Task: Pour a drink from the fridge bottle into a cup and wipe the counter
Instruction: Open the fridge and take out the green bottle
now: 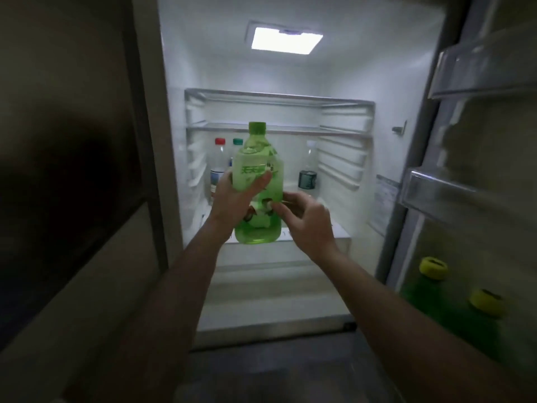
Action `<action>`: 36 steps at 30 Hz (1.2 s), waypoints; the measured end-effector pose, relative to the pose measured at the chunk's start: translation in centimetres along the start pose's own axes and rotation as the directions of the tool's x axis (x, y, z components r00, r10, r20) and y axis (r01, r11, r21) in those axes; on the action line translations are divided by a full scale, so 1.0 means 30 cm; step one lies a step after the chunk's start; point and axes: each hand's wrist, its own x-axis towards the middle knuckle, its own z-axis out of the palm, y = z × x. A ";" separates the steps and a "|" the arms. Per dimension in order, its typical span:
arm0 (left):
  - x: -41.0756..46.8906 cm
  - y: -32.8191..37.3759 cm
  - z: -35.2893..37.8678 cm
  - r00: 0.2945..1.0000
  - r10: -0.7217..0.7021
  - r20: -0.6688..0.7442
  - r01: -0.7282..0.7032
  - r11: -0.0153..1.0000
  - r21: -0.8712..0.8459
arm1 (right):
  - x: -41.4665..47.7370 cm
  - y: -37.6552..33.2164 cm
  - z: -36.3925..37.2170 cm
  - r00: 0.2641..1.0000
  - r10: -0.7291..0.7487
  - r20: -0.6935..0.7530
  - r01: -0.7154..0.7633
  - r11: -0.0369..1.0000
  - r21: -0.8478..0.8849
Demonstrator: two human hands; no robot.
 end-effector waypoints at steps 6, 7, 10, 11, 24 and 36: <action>-0.261 0.220 -0.003 0.996 0.075 -0.042 -0.074 0.997 0.027 | -0.189 -0.214 -0.100 0.999 -0.044 -0.004 0.044 0.996 0.081; -0.311 0.251 0.001 0.996 0.076 -0.051 -0.074 0.997 0.031 | -0.231 -0.245 -0.118 0.999 -0.049 -0.015 0.050 0.994 0.099; -0.461 0.332 0.015 0.993 0.058 -0.107 -0.051 0.997 0.062 | -0.362 -0.340 -0.164 1.000 -0.003 -0.014 0.006 0.982 0.186; -0.507 0.361 0.015 0.991 0.042 -0.125 -0.033 0.997 0.075 | -0.403 -0.369 -0.177 1.000 0.018 -0.009 -0.016 0.975 0.222; -1.020 0.783 0.061 0.996 0.060 -0.072 -0.056 0.997 0.060 | -0.795 -0.741 -0.418 0.997 -0.051 -0.059 0.060 0.986 0.156; -1.463 0.867 0.175 0.997 -0.075 -0.020 0.074 0.997 -0.026 | -1.275 -0.995 -0.702 0.998 -0.043 0.054 0.046 0.997 -0.058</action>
